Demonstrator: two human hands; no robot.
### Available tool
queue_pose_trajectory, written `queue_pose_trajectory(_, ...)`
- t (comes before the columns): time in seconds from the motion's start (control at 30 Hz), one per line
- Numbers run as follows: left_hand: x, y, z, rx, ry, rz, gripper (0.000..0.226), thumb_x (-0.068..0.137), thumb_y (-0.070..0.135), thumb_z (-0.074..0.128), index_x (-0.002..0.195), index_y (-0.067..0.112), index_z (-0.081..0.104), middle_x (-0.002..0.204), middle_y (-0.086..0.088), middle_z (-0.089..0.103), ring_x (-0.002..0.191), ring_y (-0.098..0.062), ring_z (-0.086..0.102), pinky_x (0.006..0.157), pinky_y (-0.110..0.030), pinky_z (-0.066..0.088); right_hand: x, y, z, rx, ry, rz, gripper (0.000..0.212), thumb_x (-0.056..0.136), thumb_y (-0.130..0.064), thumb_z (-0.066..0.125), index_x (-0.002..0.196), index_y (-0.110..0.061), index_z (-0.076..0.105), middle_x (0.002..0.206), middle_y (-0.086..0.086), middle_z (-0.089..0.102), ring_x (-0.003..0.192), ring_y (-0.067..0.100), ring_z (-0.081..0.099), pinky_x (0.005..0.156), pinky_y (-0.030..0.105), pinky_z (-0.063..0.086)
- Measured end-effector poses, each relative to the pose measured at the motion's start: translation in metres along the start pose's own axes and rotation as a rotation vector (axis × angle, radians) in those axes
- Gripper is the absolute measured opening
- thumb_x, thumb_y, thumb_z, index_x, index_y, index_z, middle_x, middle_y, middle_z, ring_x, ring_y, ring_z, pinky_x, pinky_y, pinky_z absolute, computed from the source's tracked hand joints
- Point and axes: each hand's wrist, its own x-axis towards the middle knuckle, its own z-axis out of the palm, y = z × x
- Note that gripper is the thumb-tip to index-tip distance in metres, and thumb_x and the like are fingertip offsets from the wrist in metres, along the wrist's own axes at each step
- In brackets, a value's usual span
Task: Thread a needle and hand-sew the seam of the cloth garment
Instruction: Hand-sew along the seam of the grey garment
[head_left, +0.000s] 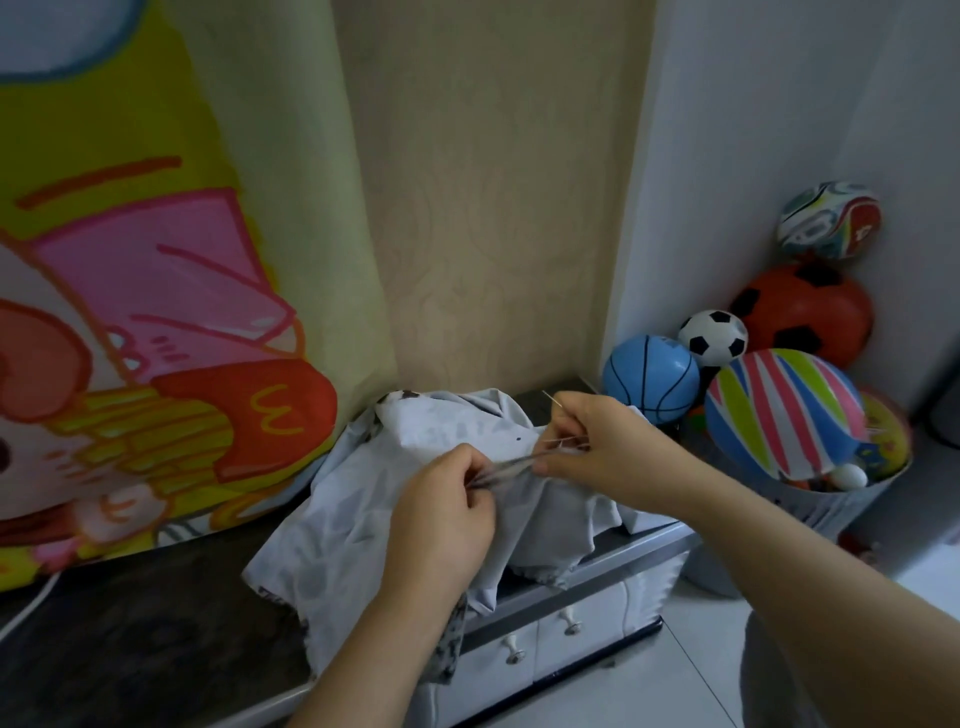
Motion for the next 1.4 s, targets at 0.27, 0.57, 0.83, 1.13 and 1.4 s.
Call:
queue_pose_trajectory(0.27,0.005,-0.027,-0.015,0.164,0.135,-0.047,0.029,0.087,0.002,0.053,0.074,0.028,0.050,0.075,0.010,0.052,0.071,-0.013,0.050,0.059,-0.026,0.035,0.005,-0.009,-0.009,-0.080,0.114,-0.015,0.038,0.082,-0.005,0.064,0.067,-0.018,0.031,0.085,0.014,0.063,0.091,0.027,0.063,0.082,0.045,0.052)
queue_pose_trajectory(0.57,0.025,-0.025,-0.059,0.291,0.407,0.198,0.033,0.075,-0.015,0.046,0.088,0.009,0.064,0.084,0.000,0.056,0.079,-0.024,0.052,0.062,-0.034,0.037,0.020,0.000,-0.008,-0.050,0.498,0.022,0.039,0.089,-0.002,0.055,0.064,-0.015,0.028,0.070,0.012,0.053,0.070,0.026,0.053,0.056,0.010,0.036)
queue_pose_trajectory(0.83,0.024,-0.080,-0.052,0.724,0.067,0.027,0.039,0.087,0.003,0.039,0.113,0.019,0.064,0.112,-0.004,0.061,0.105,-0.030,0.055,0.087,-0.038,0.038,0.022,0.010,0.015,-0.127,0.368,0.025,0.026,0.086,-0.004,0.058,0.065,-0.007,0.042,0.080,0.014,0.064,0.077,0.026,0.059,0.068,0.026,0.042)
queue_pose_trajectory(1.13,0.008,-0.064,-0.030,0.509,-0.354,-0.244,0.074,0.091,0.026,0.057,0.151,0.031,0.012,0.153,0.004,0.017,0.142,-0.026,0.018,0.117,-0.055,0.011,0.019,0.015,0.030,-0.108,0.207,0.098,0.034,0.082,-0.011,0.065,0.060,-0.017,0.040,0.085,0.009,0.069,0.084,0.025,0.061,0.076,0.036,0.049)
queue_pose_trajectory(1.4,0.002,-0.025,0.018,0.077,0.145,0.225,0.026,0.076,0.049,0.059,0.088,0.027,0.061,0.100,0.012,0.059,0.091,-0.007,0.055,0.094,-0.052,0.044,0.017,0.011,0.025,-0.057,0.204,0.059,0.038,0.079,-0.007,0.066,0.058,-0.019,0.036,0.082,-0.001,0.071,0.081,0.027,0.062,0.065,0.028,0.045)
